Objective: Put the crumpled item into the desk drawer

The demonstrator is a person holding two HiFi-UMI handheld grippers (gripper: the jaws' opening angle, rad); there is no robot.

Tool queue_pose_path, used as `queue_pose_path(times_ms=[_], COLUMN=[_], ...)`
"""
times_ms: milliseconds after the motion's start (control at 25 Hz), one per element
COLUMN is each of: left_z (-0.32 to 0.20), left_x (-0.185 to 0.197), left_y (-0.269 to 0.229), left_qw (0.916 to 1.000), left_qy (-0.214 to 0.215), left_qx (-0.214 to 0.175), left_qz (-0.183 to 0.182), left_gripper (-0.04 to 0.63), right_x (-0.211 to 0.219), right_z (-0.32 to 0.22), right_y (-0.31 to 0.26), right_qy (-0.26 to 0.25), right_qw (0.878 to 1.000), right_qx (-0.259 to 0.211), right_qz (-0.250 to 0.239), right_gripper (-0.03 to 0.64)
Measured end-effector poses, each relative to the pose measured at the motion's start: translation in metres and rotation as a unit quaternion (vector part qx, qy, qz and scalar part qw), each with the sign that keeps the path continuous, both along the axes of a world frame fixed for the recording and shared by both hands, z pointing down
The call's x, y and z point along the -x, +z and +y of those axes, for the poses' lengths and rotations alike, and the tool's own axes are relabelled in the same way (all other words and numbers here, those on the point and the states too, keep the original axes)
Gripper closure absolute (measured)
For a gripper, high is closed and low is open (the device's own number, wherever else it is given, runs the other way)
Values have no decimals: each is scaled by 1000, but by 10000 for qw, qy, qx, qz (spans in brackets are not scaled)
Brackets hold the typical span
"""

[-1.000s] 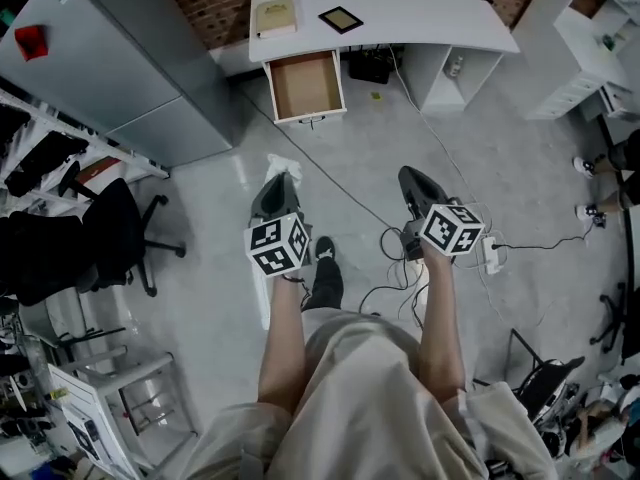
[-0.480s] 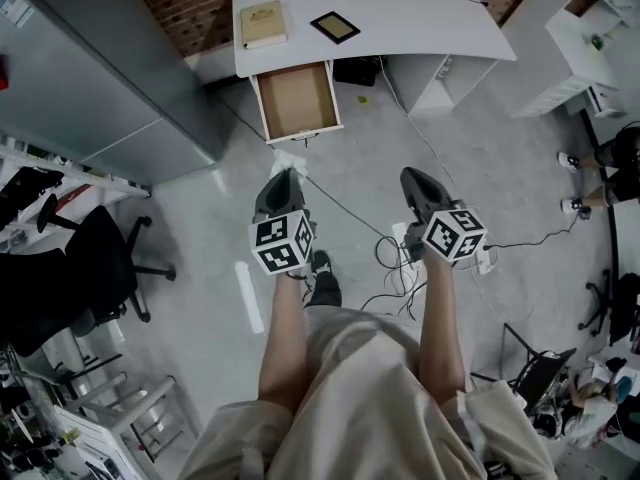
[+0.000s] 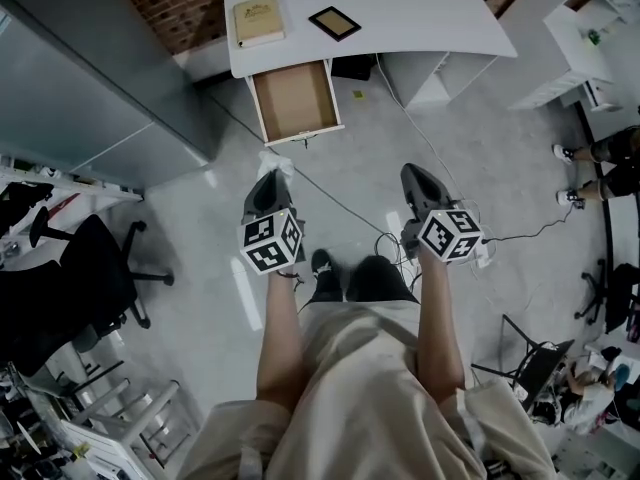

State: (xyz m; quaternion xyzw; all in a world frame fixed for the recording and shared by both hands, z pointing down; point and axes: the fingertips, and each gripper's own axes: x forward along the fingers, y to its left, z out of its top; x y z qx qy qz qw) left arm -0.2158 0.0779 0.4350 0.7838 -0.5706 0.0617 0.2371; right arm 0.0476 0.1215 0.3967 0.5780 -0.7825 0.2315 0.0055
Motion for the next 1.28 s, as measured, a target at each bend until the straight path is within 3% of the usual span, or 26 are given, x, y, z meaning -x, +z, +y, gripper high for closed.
queue_pose_path(times_ms=[240, 520, 720, 920, 1160, 1280], left_z=[-12, -58, -105, -166, -229, -246], left_x=[17, 34, 26, 7, -29, -42], left_y=[0, -8, -12, -5, -2, 0], left_qw=[9998, 9984, 9977, 9972, 9967, 9961], left_qy=[-167, -506, -491, -421, -392, -374], left_qx=[-31, -148, -163, -69, 10, 76], left_qz=[-84, -199, -427, -618, -706, -801], left_gripper=[578, 578, 579, 578, 578, 579], right_x=[6, 25, 33, 37, 26, 27], right_z=[-23, -88, -149, -214, -276, -290], right_y=[7, 1, -6, 1, 16, 33], right_qy=[-74, -592, -946, -1368, -2023, -2525], right_qw=[10000, 9982, 9939, 9886, 9742, 9500], right_qx=[-6, -123, -268, -192, 42, 157], right_qz=[20, 36, 500, 593, 1002, 1830], right_gripper=[594, 594, 594, 594, 594, 594])
